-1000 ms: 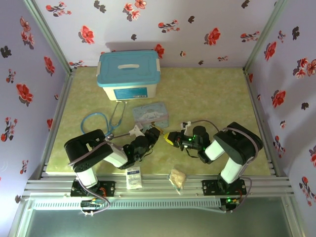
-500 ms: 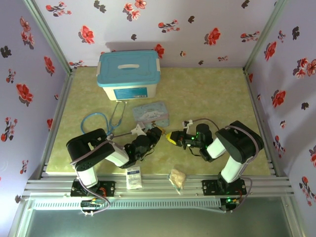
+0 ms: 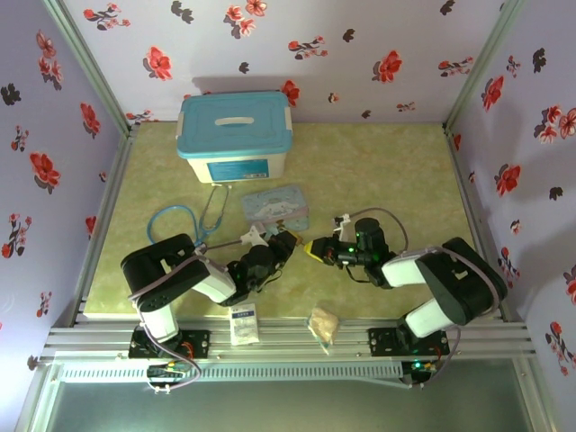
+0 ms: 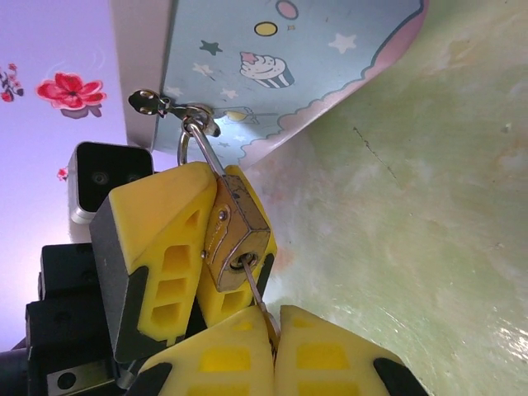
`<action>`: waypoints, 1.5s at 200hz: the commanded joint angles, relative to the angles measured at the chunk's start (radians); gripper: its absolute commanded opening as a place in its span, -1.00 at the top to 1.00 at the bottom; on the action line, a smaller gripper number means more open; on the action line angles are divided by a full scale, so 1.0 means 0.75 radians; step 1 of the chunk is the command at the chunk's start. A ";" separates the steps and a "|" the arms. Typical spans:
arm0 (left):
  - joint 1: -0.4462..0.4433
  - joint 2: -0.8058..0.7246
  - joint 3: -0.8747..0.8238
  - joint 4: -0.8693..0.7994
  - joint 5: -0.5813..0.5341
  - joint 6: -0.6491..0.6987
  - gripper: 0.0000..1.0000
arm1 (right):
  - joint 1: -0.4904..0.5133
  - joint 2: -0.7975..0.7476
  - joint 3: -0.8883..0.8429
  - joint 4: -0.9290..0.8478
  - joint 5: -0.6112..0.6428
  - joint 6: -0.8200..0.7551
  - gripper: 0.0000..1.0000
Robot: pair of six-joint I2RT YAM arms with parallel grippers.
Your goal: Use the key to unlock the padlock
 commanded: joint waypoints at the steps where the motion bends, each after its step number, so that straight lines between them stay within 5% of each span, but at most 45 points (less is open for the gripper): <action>1: -0.061 0.025 0.082 0.108 0.322 0.028 1.00 | 0.045 -0.076 0.100 0.013 0.017 -0.112 1.00; 58: -0.064 0.041 0.072 0.165 0.331 0.022 1.00 | 0.013 0.118 0.034 0.772 -0.047 0.398 1.00; 188: -0.065 0.036 0.051 0.172 0.364 0.028 1.00 | -0.068 0.217 0.041 0.626 -0.147 0.358 1.00; 207: -0.064 0.040 0.052 0.176 0.366 0.020 1.00 | -0.067 0.222 0.061 0.638 -0.140 0.357 0.57; 230: -0.058 0.035 0.038 0.174 0.350 0.024 1.00 | -0.071 0.204 0.049 0.622 -0.131 0.334 0.46; 300: -0.023 0.035 -0.004 0.171 0.316 0.027 1.00 | -0.082 -0.043 -0.043 0.169 -0.049 0.074 0.59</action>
